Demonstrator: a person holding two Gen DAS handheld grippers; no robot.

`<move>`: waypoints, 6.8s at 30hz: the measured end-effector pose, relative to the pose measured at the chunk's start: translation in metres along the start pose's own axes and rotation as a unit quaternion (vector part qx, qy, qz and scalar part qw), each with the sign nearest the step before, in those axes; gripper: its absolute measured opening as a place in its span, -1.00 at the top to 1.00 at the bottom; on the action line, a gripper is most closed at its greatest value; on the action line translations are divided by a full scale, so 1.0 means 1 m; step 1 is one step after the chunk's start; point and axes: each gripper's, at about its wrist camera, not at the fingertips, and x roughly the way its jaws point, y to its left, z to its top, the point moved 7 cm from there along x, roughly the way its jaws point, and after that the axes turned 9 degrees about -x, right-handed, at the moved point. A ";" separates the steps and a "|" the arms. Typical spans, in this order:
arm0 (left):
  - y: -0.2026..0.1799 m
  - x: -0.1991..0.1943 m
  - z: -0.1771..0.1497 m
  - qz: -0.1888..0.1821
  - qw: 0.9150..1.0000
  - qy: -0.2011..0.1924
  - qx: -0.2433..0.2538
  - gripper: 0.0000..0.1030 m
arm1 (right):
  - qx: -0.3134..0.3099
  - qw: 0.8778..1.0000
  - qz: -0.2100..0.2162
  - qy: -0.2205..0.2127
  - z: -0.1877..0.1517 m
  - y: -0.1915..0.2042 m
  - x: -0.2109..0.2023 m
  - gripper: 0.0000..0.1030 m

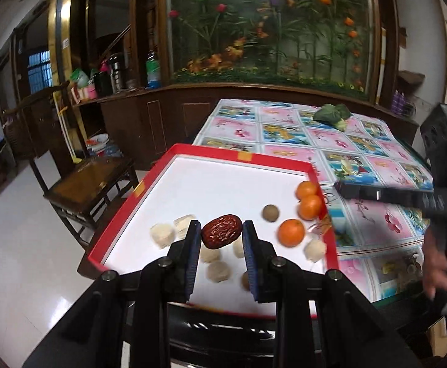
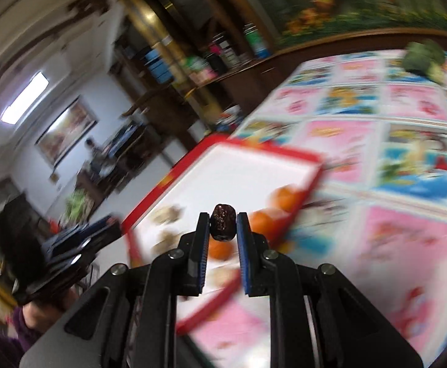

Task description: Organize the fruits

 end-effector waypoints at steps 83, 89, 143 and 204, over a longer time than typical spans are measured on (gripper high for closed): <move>-0.033 -0.197 0.029 0.079 0.985 -0.145 0.045 -1.00 | -0.092 0.943 -0.213 -0.240 -0.021 0.138 -0.244 -1.00; -0.022 -0.130 -0.003 0.062 0.991 -0.063 -0.099 -1.00 | -0.099 0.934 -0.270 -0.210 -0.033 0.128 -0.215 -1.00; 0.047 -0.135 -0.047 0.177 0.976 -0.064 -0.111 -0.99 | -0.127 0.949 -0.255 -0.134 -0.035 0.139 -0.125 -1.00; 0.060 -0.013 -0.013 0.192 0.977 0.025 -0.085 -0.99 | -0.120 0.958 -0.251 -0.066 0.016 0.038 -0.004 -1.00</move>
